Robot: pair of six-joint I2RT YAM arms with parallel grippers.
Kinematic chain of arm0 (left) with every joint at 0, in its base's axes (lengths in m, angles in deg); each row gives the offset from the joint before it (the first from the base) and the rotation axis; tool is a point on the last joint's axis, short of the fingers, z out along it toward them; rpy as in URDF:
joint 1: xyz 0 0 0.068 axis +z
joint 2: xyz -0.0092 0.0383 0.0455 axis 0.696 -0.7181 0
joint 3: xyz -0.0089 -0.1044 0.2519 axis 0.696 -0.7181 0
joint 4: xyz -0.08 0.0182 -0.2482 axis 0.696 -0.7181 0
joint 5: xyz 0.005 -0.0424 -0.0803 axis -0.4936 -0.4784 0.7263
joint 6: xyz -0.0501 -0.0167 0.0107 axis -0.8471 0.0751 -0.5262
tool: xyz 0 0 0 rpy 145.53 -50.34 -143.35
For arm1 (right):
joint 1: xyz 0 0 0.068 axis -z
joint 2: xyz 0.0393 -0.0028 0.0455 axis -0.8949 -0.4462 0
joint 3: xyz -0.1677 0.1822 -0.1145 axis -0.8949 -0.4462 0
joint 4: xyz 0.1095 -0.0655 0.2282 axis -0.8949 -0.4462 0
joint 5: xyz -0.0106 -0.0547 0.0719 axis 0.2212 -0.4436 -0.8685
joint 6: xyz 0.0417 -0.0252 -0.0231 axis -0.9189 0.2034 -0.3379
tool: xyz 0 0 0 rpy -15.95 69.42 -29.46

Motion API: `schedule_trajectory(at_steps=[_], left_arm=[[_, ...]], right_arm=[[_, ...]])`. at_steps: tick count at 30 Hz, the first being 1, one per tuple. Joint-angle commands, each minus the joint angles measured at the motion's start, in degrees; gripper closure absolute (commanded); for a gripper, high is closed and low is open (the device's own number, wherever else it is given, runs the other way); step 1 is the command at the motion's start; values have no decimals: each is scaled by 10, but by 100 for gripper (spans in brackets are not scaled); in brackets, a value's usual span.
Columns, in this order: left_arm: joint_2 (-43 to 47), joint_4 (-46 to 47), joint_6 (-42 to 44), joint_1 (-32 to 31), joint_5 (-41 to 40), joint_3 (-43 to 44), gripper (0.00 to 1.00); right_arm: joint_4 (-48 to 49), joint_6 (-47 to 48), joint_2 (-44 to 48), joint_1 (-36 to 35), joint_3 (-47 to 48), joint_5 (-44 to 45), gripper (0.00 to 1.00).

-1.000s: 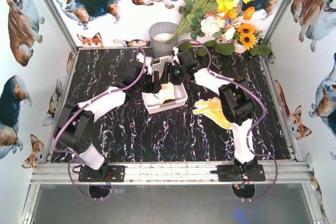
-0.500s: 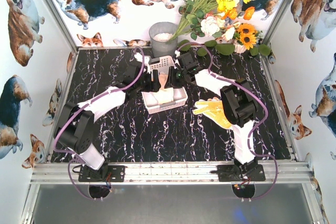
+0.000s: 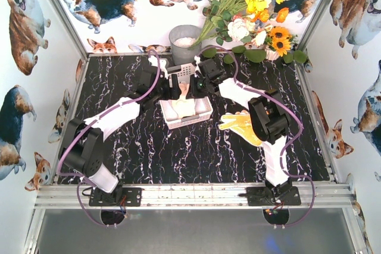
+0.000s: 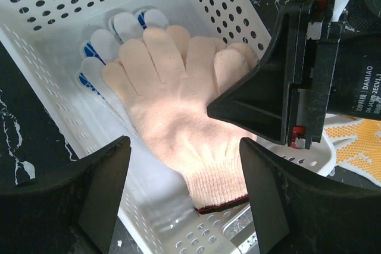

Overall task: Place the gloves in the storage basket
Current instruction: Place the glove in the bin.

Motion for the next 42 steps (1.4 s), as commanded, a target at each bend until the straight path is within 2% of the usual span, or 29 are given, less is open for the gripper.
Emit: schedule_trajectory(at_steps=[1,33,34,39,42], left_arm=[[16,11,2,8,-2,15,32],[3,-1,-4,8,23,12,32],[3,-1,-5,8,24,12,32],[7,0,-9,8,23,12,32],[7,1,-12,8,24,14,32]], right_arm=[[39,32,-5,-6,42,8,100],[33,116,-72,-6,97,39,98],[32,118,-73,-6,99,39,96],[28,114,-60,-6,111,28,66],[42,109,-39,-6,114,19,51]])
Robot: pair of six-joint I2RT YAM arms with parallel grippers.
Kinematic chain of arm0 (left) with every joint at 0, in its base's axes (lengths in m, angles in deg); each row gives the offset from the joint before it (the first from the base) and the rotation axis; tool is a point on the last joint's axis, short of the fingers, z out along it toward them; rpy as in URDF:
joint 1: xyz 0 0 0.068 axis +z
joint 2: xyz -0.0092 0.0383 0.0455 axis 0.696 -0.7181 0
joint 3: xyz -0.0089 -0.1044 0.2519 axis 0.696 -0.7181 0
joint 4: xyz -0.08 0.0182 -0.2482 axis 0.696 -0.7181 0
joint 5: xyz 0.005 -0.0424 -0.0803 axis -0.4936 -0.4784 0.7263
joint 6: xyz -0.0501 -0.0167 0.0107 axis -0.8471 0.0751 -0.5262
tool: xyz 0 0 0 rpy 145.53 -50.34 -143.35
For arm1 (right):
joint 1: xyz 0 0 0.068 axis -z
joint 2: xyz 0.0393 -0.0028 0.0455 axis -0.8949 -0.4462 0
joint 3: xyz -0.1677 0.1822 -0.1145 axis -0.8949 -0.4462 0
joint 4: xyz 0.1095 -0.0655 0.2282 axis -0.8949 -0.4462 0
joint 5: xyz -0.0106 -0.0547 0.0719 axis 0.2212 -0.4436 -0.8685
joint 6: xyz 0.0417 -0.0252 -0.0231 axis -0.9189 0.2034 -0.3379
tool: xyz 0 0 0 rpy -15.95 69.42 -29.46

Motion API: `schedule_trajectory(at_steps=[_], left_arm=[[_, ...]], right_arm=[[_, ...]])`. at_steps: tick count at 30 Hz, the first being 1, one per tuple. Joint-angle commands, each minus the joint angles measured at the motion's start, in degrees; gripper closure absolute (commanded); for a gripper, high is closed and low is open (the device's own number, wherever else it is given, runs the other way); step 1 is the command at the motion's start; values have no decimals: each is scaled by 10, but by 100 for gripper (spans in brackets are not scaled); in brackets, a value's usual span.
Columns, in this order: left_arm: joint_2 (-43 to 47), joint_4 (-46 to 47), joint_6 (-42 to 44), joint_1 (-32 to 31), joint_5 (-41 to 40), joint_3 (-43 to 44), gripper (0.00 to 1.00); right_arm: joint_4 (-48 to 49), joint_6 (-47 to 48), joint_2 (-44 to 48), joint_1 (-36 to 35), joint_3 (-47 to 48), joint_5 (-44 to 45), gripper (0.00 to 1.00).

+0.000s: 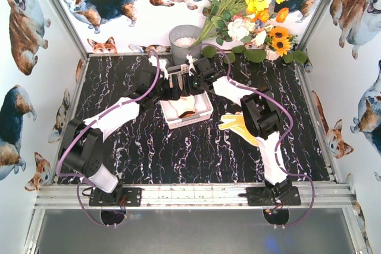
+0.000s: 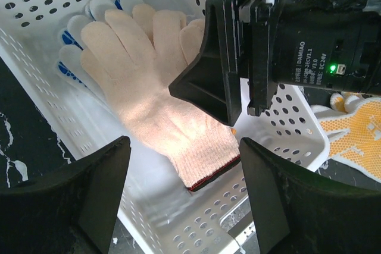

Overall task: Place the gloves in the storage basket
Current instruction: Place the glove in the bin.

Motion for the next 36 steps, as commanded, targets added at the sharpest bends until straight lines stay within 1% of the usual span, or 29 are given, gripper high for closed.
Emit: schedule_trajectory(at_steps=[1,3,6,13,16,19,21,24,25,30,33,36], left_arm=[[4,6,-11,7,7,13,32],[3,10,-14,7,8,13,32],[3,16,-21,7,8,12,32],[1,18,-34,7,3,17,32],[-16,7,-38,7,4,36,34],[-48,-6,-48,7,4,63,36],[-68,-8,-62,7,2,81,41],[-99,-4,-74,7,3,101,51],[-110,-4,-80,7,7,112,55],[-161,21,-102,4,37,131,66],[-187,25,-108,1,44,145,69],[-213,43,-118,-2,54,154,70]], right_arm=[[39,5,42,-1,36,-13,48],[36,7,58,-1,43,-14,44],[30,8,77,1,46,-1,40],[60,-47,144,28,-4,3,39],[55,-53,176,34,-25,12,40],[29,-59,204,35,-41,19,42],[14,-68,225,35,-57,18,44],[16,-87,258,35,-101,28,45],[18,-92,276,35,-117,33,46],[3,-103,348,41,-189,69,46],[-10,-104,396,50,-230,86,46],[-30,-100,441,58,-262,109,46]])
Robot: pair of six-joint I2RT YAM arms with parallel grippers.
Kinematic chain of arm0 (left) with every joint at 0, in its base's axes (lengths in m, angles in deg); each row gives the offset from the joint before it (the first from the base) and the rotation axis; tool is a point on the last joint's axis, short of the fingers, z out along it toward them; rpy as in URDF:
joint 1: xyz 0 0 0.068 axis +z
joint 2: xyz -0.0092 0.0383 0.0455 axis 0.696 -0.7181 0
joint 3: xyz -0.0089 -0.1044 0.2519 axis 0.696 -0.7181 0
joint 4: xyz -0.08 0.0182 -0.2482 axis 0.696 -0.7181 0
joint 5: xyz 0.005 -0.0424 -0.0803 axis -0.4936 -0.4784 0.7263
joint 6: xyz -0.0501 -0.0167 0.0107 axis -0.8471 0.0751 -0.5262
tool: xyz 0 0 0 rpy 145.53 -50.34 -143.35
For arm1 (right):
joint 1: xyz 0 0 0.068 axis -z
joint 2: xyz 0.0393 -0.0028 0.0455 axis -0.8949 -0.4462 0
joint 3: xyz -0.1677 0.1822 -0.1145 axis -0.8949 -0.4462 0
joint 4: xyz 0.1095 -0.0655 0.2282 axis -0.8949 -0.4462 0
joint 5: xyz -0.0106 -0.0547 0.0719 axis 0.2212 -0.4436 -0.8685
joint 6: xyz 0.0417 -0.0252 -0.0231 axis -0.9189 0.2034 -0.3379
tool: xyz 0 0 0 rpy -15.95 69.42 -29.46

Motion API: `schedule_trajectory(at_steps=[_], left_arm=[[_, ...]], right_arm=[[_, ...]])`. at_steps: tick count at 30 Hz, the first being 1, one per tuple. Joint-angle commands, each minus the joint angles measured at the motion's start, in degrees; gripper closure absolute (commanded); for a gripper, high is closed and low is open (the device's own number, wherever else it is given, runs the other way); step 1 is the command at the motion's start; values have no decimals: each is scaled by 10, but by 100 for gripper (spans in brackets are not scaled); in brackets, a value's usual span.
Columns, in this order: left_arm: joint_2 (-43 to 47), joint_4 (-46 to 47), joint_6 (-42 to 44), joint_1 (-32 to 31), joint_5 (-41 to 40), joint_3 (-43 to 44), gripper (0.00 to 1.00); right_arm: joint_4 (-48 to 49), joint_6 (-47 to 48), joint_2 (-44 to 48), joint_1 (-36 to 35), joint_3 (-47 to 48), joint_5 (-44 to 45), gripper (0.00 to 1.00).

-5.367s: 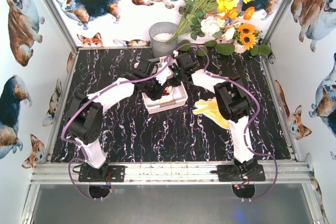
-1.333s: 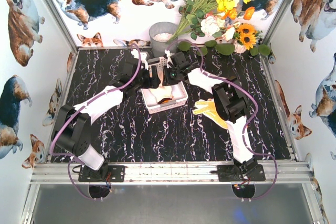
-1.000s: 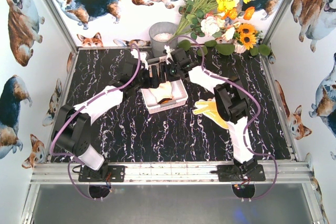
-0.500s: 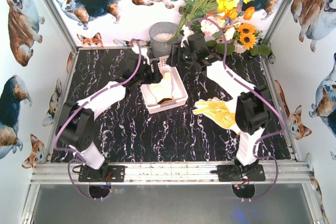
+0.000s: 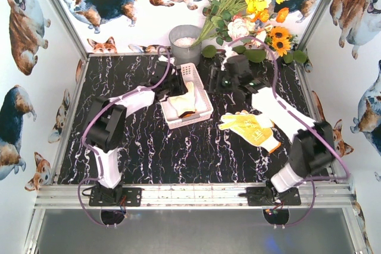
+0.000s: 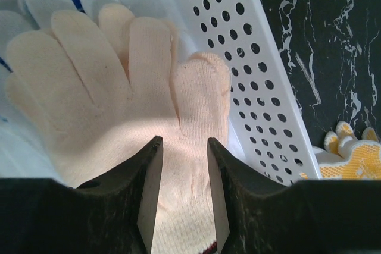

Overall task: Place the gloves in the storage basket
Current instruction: Place the glove in the bin.

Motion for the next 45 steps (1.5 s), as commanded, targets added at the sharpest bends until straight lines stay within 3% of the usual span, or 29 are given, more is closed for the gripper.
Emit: schedule_trajectory(at_steps=[1,10,23,30,34,43,45], left_arm=[[-34,36,-24,-3,24,33,70],[-103,70,-15,-2,-10,84,69],[-154,19,30,0,-34,120,63],[-64,10,50,-5,-26,125,53],[9,-23,74,-12,-19,120,41],[229,-114,121,14,-88,-37,16],[278,-146,137,26,-110,-71,10]], right_arm=[[-10,-1,85,13,-30,51,46],[-56,-6,180,15,-102,80,46],[-131,4,264,22,-128,118,43],[-173,1,307,31,-128,128,38],[-198,-15,312,60,-140,123,37],[-204,-112,302,214,-190,101,37],[-191,-131,292,226,-200,128,32]])
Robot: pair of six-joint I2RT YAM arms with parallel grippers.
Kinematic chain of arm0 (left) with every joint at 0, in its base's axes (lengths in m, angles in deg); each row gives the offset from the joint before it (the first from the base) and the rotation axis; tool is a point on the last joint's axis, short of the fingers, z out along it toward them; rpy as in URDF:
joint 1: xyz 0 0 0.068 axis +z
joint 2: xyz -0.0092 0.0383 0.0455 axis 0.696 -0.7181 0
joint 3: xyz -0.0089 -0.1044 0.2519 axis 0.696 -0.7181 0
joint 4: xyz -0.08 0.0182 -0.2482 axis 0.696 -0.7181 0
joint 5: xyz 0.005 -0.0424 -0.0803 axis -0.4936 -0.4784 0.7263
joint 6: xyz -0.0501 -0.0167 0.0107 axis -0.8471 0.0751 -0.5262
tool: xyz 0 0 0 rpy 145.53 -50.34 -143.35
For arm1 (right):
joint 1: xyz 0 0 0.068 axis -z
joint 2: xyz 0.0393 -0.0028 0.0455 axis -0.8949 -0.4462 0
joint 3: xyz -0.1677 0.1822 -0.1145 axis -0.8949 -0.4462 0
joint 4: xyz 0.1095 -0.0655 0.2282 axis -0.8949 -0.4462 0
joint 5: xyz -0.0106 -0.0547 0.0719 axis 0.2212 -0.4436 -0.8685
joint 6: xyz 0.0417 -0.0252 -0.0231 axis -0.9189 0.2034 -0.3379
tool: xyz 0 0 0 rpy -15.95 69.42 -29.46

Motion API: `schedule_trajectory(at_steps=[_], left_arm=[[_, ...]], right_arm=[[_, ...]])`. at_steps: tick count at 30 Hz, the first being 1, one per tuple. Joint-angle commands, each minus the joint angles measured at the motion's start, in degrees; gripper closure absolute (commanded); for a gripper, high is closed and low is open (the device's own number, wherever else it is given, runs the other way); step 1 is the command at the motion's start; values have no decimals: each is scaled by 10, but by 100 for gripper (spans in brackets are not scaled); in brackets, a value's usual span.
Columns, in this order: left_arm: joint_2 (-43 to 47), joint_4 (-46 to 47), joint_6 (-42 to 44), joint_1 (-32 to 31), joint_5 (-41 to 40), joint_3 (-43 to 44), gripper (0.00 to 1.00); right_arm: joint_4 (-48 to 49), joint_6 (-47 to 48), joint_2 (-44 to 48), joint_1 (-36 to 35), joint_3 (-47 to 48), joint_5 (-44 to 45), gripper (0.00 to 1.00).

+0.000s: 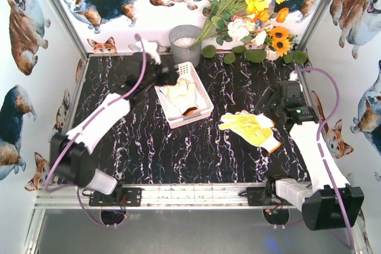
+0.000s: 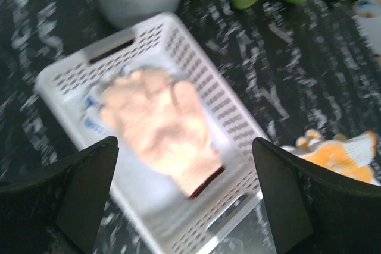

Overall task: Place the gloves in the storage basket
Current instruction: Place the glove in the bin, then pick up the glove from the center of the board.

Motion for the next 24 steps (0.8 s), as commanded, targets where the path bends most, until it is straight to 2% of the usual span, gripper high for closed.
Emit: schedule_trajectory(at_steps=[1,5,11,15,20,24], left_arm=[[75,-104,48,30,-63,-74,7],[147,-154,76,61,-93,-120,0],[223,-170,97,93,-119,-161,0],[243,-170,110,97,-128,-176,0],[251,-142,127,102,-119,-201,0],[244,-130,137,102,-102,-210,0]], right_arm=[[30,-67,-18,34,-12,45,32],[31,-108,-74,47,-4,107,25],[62,-114,-139,54,10,179,24],[26,-87,-200,55,48,224,25],[13,-42,-244,55,75,230,25],[25,-4,-279,54,93,172,27]])
